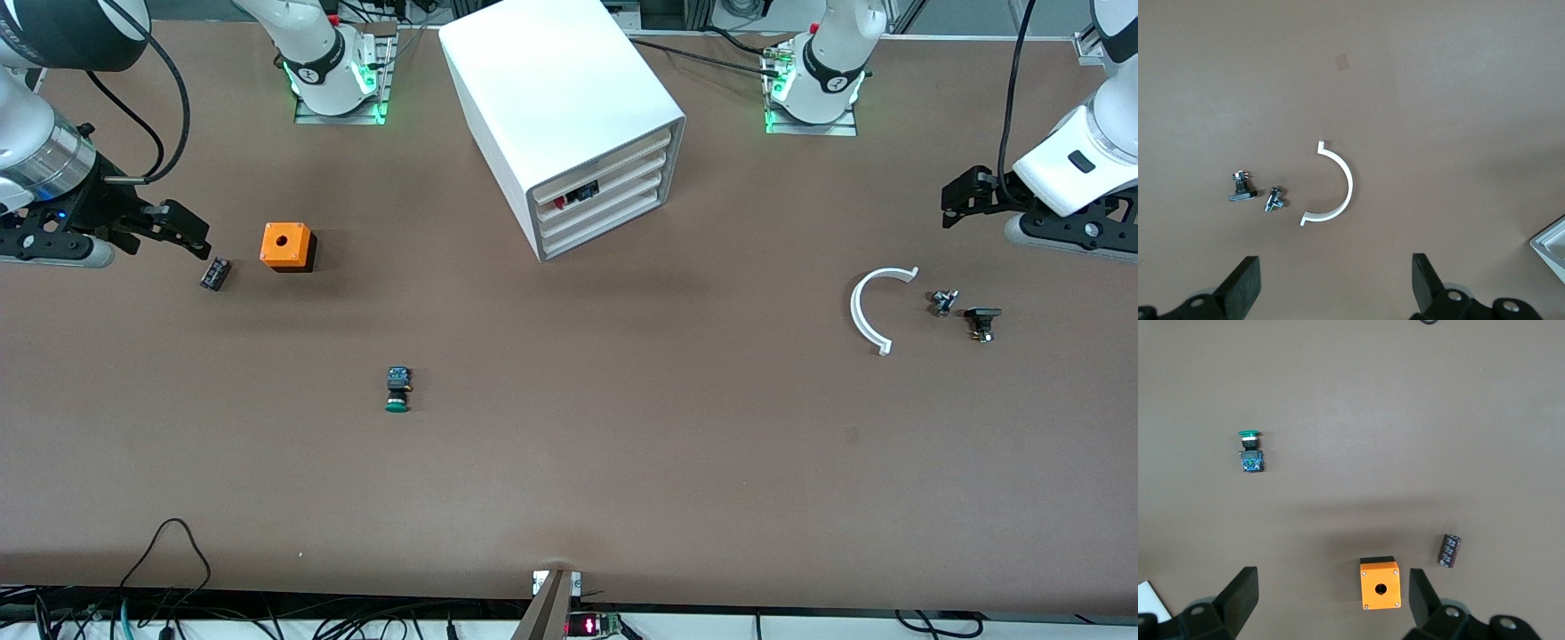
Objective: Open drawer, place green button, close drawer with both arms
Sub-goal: 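Move the right gripper toward the green push button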
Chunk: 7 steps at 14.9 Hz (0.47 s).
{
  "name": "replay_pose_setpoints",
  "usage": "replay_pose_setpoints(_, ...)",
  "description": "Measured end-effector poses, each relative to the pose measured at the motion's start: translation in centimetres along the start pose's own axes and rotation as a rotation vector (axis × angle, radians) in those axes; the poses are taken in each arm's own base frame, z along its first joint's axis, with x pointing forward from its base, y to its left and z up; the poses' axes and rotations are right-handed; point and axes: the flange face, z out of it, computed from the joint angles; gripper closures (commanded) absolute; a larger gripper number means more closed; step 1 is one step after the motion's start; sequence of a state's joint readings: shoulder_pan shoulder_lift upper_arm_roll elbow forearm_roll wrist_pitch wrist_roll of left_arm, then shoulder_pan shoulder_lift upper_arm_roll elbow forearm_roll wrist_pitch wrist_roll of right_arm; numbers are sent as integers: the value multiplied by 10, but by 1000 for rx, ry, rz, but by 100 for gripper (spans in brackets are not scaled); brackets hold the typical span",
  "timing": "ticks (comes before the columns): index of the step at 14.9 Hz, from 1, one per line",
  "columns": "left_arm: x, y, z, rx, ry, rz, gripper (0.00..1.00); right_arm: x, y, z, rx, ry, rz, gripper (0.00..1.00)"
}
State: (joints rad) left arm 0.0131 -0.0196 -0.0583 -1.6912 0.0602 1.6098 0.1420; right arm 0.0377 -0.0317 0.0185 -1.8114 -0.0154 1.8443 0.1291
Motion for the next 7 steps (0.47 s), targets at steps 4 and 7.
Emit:
replay_pose_setpoints(4, 0, 0, 0, 0, 0, 0, 0, 0, 0, 0, 0, 1, -1, 0)
replay_pose_setpoints(7, 0, 0, 0, 0, 0, 0, 0, 1, -1, -3, 1, 3, -2, 0)
